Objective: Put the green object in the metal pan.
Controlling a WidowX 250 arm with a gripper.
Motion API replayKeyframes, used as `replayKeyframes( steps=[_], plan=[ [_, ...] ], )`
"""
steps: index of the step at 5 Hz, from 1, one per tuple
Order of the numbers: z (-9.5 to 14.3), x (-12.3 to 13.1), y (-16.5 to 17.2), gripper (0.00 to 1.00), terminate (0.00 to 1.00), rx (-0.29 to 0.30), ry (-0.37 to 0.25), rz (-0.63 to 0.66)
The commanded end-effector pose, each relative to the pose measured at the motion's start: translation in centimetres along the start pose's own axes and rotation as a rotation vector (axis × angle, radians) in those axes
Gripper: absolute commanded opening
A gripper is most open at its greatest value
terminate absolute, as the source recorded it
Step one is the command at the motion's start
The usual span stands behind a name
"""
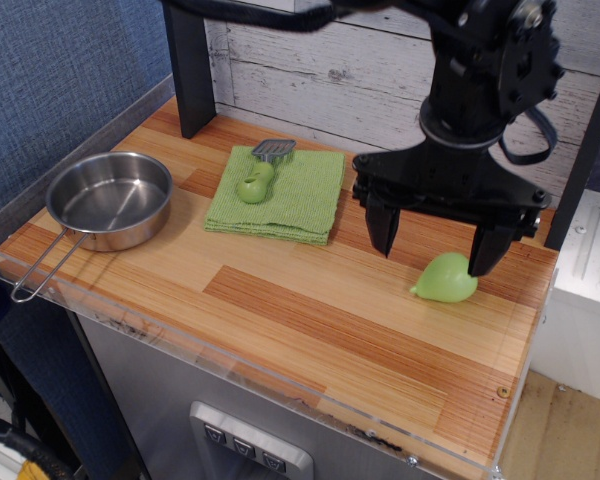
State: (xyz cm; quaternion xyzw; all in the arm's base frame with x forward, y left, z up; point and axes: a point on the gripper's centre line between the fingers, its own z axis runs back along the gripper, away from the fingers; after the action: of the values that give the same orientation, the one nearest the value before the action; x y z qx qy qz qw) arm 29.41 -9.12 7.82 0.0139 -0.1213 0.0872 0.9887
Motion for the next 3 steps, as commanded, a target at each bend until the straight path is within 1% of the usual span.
replayKeyframes(
  steps=[1,2,3],
  plan=[
    [-2.0,1.7,-0.4,1.0,0.0,-0.002,-0.019,-0.021],
    [-3.5,1.9,-0.7,1.0,0.0,0.006,-0.003,-0.033],
    [-4.3,2.4,-1.0,1.0,0.0,0.011,0.002,-0.036]
  ],
)
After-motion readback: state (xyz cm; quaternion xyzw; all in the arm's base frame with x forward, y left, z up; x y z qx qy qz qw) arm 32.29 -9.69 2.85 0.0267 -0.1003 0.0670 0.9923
